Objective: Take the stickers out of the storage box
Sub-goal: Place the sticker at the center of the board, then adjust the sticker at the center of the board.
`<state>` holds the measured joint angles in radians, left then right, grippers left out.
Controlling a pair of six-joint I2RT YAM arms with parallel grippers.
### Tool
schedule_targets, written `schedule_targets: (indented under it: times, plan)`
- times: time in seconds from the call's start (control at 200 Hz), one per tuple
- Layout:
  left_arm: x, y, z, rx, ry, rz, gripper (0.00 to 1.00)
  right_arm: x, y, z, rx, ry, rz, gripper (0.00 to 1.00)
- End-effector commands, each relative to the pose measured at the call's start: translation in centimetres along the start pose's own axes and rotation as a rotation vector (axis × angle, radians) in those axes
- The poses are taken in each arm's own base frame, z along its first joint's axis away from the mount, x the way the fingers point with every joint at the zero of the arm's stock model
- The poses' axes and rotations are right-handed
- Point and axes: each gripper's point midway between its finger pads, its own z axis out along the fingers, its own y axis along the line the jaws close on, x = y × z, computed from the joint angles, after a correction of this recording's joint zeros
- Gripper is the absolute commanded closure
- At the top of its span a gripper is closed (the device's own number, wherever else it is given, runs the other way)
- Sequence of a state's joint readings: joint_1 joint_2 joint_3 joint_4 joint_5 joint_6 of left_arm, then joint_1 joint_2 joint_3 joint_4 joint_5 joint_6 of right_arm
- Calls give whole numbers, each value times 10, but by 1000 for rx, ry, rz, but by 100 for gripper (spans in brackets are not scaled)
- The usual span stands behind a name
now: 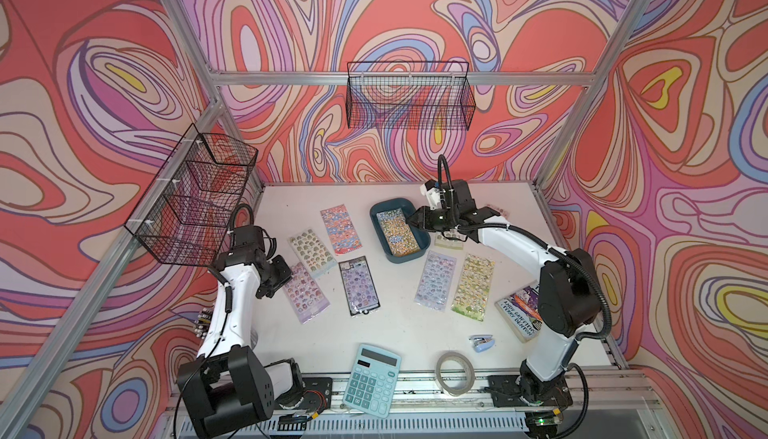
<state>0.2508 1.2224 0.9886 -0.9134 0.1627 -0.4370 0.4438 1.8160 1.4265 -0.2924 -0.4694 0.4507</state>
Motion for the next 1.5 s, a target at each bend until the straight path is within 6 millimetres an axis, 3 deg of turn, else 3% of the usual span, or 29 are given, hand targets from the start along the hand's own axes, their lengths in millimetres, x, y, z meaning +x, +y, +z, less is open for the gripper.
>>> schedule_targets:
  times: [0.0, 0.06, 0.185, 0.27, 0.406, 0.496, 0.641, 0.736, 0.896, 1.031, 1.272, 1.372, 1.492]
  plan:
    - [-8, -12, -10, 10, -59, 42, 62, 3, 14, -2, 84, -11, -120, 78]
    - [-9, -17, -12, 33, -73, 44, 62, 10, 28, 3, 147, -1, -226, 79]
    - [-14, -33, -26, 93, -118, 56, 62, 44, 78, 30, 110, 69, -398, 88]
    - [-18, -48, -42, 154, -169, 78, 62, 74, 104, 54, 51, 137, -443, 100]
    - [-26, -50, -78, 171, -271, 77, 62, 121, 144, 94, -34, 232, -507, 100]
    - [-36, -41, -113, 137, -386, 58, 62, 146, 172, 117, -106, 266, -537, 100]
    - [-50, 8, -174, -105, -584, -75, 53, 180, 198, 150, -148, 312, -578, 100]
    - [-52, 29, -205, -188, -683, -156, 44, 205, 201, 174, -146, 362, -616, 100]
    - [-55, 21, -221, -108, -752, -172, 18, 234, 190, 206, -100, 426, -658, 100]
    - [-58, 10, -208, -74, -704, -148, 6, 244, 168, 221, -25, 444, -652, 100]
    - [-59, -3, -179, -29, -627, -123, 3, 255, 145, 236, 54, 453, -620, 100]
    - [-59, -4, -173, -26, -616, -123, 3, 269, 143, 246, 48, 480, -604, 100]
    - [-59, -4, -169, -32, -603, -116, 2, 290, 157, 255, 8, 506, -620, 100]
